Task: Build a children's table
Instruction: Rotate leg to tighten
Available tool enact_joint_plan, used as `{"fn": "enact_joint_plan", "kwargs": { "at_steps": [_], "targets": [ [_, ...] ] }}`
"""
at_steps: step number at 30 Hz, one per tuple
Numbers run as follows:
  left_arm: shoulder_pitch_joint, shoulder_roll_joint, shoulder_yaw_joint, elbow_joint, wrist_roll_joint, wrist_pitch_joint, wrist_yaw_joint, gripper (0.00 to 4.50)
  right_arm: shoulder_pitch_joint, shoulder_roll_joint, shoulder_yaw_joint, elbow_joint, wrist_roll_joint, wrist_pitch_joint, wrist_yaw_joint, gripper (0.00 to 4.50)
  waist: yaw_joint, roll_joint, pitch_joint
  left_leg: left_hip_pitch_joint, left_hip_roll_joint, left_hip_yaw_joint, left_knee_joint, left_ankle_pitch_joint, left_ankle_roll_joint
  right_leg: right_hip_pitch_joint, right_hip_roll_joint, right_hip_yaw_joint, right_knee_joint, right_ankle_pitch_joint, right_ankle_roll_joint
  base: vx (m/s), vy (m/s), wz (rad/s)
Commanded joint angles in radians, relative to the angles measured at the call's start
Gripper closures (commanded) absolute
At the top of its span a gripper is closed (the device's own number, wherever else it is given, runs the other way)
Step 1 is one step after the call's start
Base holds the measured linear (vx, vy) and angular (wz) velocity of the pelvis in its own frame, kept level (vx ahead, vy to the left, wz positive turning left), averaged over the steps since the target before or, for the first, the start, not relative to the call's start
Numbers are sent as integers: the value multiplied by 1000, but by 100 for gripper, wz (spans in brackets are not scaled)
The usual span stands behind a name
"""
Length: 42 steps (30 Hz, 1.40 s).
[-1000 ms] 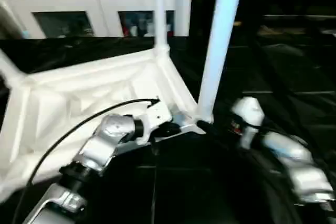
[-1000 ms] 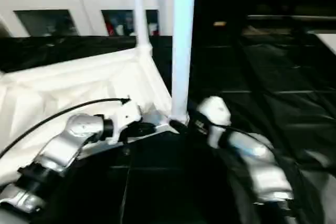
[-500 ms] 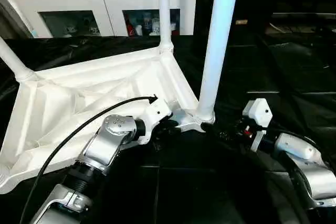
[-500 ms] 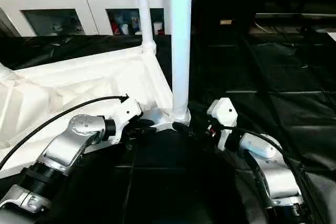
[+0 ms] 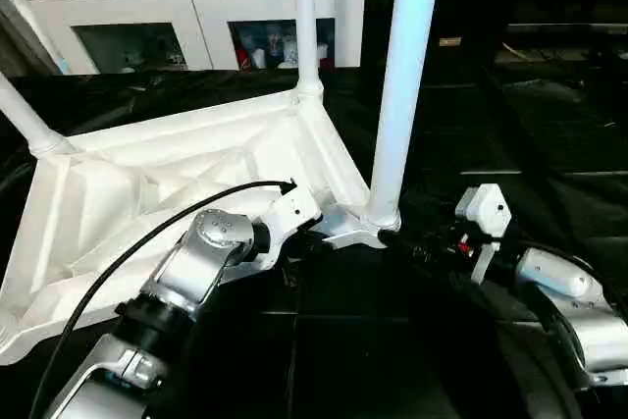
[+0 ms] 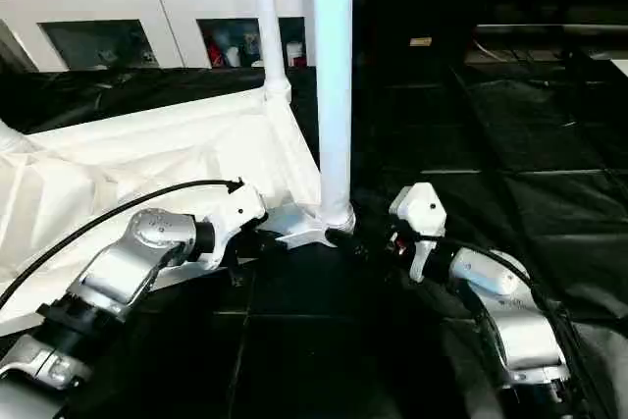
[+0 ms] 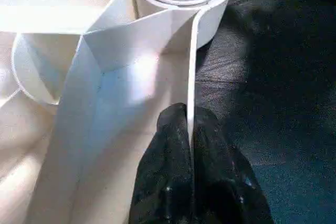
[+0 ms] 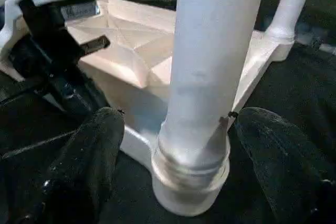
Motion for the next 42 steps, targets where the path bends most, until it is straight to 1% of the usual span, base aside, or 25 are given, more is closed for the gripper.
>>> {"fn": "enact_joint_plan", "kwargs": {
  "at_steps": [1,2,3,4,5,7,10,12,14,15,16,17,18,19,20,21,23,24,25,27,28,30,35,39,42],
  "targets": [
    [18,-4,-13,51,-5,25,-6,448,-13,-8,-11,8,3,-7,10,71,7,-17,-62,-14,57,-22,-54,18,181,65,-74,46,-54,-146,-260,0,0,0],
    [17,-7,-15,53,-12,21,-21,448,-14,-15,-5,8,2,-8,25,71,7,-14,-62,-14,57,-23,-53,27,186,64,-73,45,-53,-130,-263,0,0,0],
    [17,-9,-18,54,-14,17,-29,448,-13,-21,-3,9,4,-9,36,71,8,-6,-62,-14,57,-23,-51,33,192,64,-72,45,-51,-112,-267,0,0,0],
    [17,-9,-18,54,-14,17,-29,448,-13,-21,-3,9,4,-9,36,71,8,-10,-62,-14,57,-23,-51,33,196,64,-72,45,-52,-105,-268,0,0,0],
    [20,0,-27,57,-6,6,-37,448,5,-37,22,-6,1,-11,72,71,12,5,-64,-16,56,-26,-50,38,201,67,-74,44,-46,-94,-273,0,0,0],
    [26,7,-25,49,-11,11,-44,448,20,-46,40,-19,-7,-14,86,71,11,-3,-65,-18,56,-25,-48,37,209,68,-74,43,-48,-82,-272,0,0,0],
    [38,42,-20,33,-19,-18,-80,448,34,-38,61,-30,-17,-20,85,71,9,-3,-65,-22,56,-27,-48,34,212,71,-75,40,-50,-93,-269,0,0,0],
    [65,90,-2,-2,-33,-40,-114,448,30,-13,77,-26,-34,-25,58,71,6,3,-71,-18,57,-27,-48,19,198,70,-75,38,-52,-133,-258,0,0,0],
    [95,136,19,-31,-44,-56,-139,448,16,19,92,-11,-46,-30,35,71,-1,7,-70,-20,58,-28,-51,14,181,69,-74,38,-51,-147,-254,0,0,0],
    [95,136,19,-31,-44,-56,-139,448,16,19,92,-11,-46,-30,35,71,-4,2,-73,-18,58,-27,-50,12,179,68,-73,38,-53,-151,-252,0,0,0],
    [118,167,35,-39,-45,-91,-148,448,-6,41,107,14,-65,-48,21,71,-5,5,-72,-17,59,-27,-51,4,170,67,-72,38,-52,-158,-252,0,0,0],
    [125,175,40,-38,-44,-106,-147,448,-14,47,115,24,-76,-57,16,71,-5,-10,-72,-24,58,-28,-52,0,162,70,-75,39,-46,-168,-251,0,0,0],
    [136,189,39,-39,-32,-109,-137,448,-21,60,123,40,-75,-60,17,71,-6,-47,-69,-24,59,-23,-54,-11,157,65,-74,40,-50,-195,-241,0,0,0],
    [143,200,37,-40,-24,-110,-130,448,-23,69,128,49,-72,-60,19,71,-1,-28,-70,-24,59,-28,-55,-4,149,69,-78,42,-42,-198,-243,0,0,0],
    [145,211,35,-41,-15,-115,-125,448,-26,73,133,51,-69,-54,22,71,1,-20,-63,-16,59,-23,-55,-35,136,56,-76,44,-54,-242,-231,0,0,0],
    [145,211,35,-41,-15,-115,-125,448,-26,73,133,51,-69,-54,22,71,4,-36,-64,-18,62,-24,-59,-44,122,62,-77,46,-49,-256,-223,0,0,0],
    [144,209,47,-41,-18,-129,-106,448,-40,80,154,84,-63,-64,60,71,7,-39,-57,-17,63,-24,-65,-79,105,56,-75,47,-53,-280,-214,0,0,0],
    [139,201,50,-43,-25,-128,-101,448,-57,85,164,115,-79,-80,66,71,7,-47,-57,-16,64,-24,-67,-88,95,56,-76,47,-53,-277,-217,0,0,0],
    [139,201,50,-43,-26,-128,-100,448,-59,86,165,118,-81,-81,66,71,6,-47,-57,-17,64,-25,-68,-95,90,57,-77,48,-52,-280,-219,0,0,0],
    [125,192,39,-38,-25,-140,-100,448,-96,101,164,169,-97,-100,58,71,8,-55,-60,-15,62,-22,-65,-94,83,58,-79,51,-52,-275,-218,0,0,0],
    [122,189,37,-39,-25,-143,-98,448,-105,100,167,185,-109,-113,51,71,8,-52,-59,-16,61,-23,-66,-91,79,58,-79,52,-51,-279,-221,0,0,0],
    [120,188,37,-44,-29,-141,-100,448,-114,101,171,203,-117,-124,50,71,13,-53,-63,-13,60,-20,-62,-61,81,58,-78,54,-46,-236,-229,0,0,0],
    [108,190,30,-32,-27,-150,-112,448,-136,106,169,245,-127,-141,47,71,18,-49,-70,-15,58,-19,-56,-9,106,64,-76,53,-34,-135,-261,0,0,0],
    [105,190,28,-31,-27,-152,-118,448,-141,106,171,263,-124,-156,66,71,17,-54,-67,-15,59,-18,-56,-25,107,63,-76,53,-37,-157,-263,0,0,0],
    [101,192,30,-24,-29,-155,-122,448,-145,107,176,269,-125,-161,84,71,17,-54,-65,-15,59,-18,-57,-44,97,63,-76,53,-40,-198,-249,0,0,0]
  ]
}}
